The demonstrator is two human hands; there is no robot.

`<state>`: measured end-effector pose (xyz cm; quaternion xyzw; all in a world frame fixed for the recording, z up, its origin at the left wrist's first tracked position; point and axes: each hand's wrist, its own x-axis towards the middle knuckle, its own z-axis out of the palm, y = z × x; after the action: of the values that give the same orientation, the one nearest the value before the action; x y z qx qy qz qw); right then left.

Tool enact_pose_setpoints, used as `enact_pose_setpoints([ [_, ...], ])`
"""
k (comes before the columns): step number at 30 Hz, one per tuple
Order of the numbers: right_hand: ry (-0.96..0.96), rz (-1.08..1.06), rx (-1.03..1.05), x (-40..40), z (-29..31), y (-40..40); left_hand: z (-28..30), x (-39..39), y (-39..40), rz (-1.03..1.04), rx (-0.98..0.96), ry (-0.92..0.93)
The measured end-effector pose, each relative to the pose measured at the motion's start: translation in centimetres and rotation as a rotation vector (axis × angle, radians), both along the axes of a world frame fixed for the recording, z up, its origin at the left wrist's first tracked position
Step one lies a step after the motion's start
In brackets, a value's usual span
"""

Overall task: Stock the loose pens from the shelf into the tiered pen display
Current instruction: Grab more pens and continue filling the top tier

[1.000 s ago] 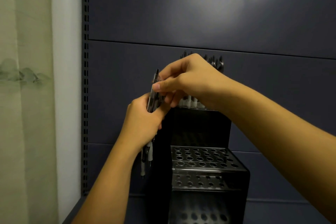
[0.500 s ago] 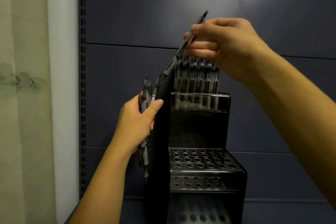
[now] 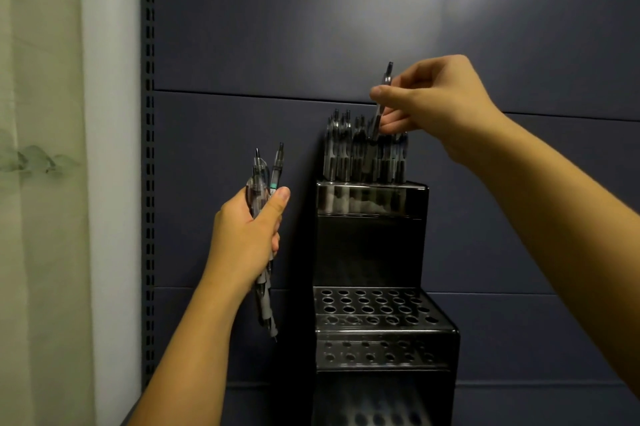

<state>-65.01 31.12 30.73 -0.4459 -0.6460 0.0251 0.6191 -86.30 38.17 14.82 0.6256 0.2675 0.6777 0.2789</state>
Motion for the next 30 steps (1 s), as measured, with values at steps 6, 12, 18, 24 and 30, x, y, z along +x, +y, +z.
enact_pose_setpoints([
  [6, -0.089, -0.04, -0.11, -0.6, -0.6, 0.6, 0.0, 0.0, -0.1, 0.011, -0.002, 0.047],
  [12, -0.14, -0.054, -0.239, -0.8, -1.4, 0.6, 0.1, -0.1, -0.2, -0.012, -0.01, 0.068],
  [18, -0.207, -0.107, -0.344, -1.6, -1.8, -0.1, 0.1, -0.1, -0.5, -0.041, 0.004, 0.087],
  [24, -0.396, -0.239, -0.066, -2.9, -2.4, -2.1, 0.5, -0.2, -1.1, -0.097, 0.03, 0.072],
  [30, -0.442, 0.172, -0.318, -5.2, -3.4, -1.8, 0.9, 0.1, -2.3, -0.256, 0.109, 0.057],
])
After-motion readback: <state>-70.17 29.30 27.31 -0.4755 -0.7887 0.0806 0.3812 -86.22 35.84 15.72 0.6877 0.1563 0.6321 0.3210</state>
